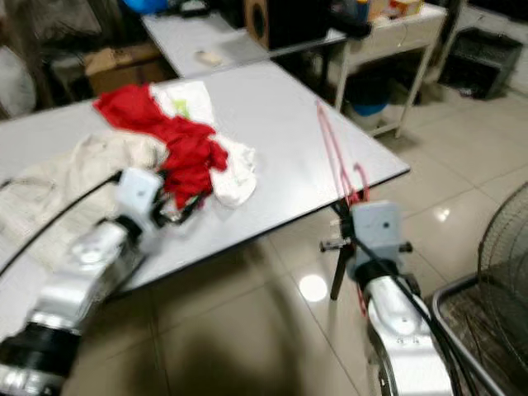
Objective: Hang hanger
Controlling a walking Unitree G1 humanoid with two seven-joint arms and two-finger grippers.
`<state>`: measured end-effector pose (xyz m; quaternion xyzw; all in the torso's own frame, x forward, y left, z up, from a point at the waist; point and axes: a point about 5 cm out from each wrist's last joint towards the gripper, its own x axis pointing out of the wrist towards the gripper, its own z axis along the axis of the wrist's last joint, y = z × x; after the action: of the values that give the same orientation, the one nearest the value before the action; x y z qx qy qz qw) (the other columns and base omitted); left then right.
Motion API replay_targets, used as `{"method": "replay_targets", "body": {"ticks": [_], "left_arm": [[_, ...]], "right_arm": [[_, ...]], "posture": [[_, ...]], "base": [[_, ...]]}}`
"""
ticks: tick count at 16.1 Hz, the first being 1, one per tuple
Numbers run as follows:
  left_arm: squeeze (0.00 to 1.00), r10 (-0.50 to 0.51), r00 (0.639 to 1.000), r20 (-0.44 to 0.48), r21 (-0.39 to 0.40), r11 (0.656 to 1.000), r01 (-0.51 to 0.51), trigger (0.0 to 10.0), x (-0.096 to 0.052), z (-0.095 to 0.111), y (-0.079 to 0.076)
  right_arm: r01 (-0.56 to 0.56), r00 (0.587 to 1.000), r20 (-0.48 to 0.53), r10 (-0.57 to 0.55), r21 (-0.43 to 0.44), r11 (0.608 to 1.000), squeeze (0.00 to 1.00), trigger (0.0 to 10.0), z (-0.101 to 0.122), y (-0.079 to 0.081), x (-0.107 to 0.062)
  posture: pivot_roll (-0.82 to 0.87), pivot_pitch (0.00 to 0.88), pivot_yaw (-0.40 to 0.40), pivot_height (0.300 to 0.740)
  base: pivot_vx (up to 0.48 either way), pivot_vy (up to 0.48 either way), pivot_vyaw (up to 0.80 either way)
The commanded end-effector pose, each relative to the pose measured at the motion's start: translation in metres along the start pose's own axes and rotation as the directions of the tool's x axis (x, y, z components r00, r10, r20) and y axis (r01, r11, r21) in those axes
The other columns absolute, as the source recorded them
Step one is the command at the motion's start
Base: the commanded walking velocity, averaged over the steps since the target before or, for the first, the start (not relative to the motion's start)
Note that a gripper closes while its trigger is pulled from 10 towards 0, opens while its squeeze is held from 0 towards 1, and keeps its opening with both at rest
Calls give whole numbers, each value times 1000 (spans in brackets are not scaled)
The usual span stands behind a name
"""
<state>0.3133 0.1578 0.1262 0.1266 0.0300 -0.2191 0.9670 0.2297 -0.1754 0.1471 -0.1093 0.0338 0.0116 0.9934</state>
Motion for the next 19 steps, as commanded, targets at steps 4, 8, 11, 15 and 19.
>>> {"method": "replay_targets", "body": {"ticks": [4, 8, 11, 15, 19], "left_arm": [[467, -40, 999, 8, 38, 999, 40, 10000, 7, 4, 0], [231, -98, 992, -82, 217, 969, 114, 10000, 12, -5, 14], [0, -84, 984, -156, 302, 944, 128, 10000, 26, -5, 29], [0, -55, 952, -302, 398, 900, 178, 0, 22, -15, 54], [0, -132, 926, -353, 411, 868, 280, 0, 13, -16, 66]], "right_arm": [[32, 999, -15, -32, 19, 999, 0, 10000, -2, -10, 1], [5, 1000, -2, -5, 7, 1000, 0, 10000, -1, -5, 6], [-7, 1000, 9, 7, 1, 1000, 0, 10000, 0, 2, 6], [-9, 1000, 20, 10, -25, 1000, 0, 10000, -1, 2, -2], [-18, 1000, 21, 19, -22, 1000, 0, 10000, -3, 7, -4]], "posture": [[-196, 0, 99, 740], [-191, 0, 111, 740], [-200, 0, 139, 740], [-220, 0, 171, 740], [-208, 0, 170, 740]], "base": [[60, 0, -553], [0, 0, 0], [0, 0, 0], [0, 0, 0], [0, 0, 0]]}}
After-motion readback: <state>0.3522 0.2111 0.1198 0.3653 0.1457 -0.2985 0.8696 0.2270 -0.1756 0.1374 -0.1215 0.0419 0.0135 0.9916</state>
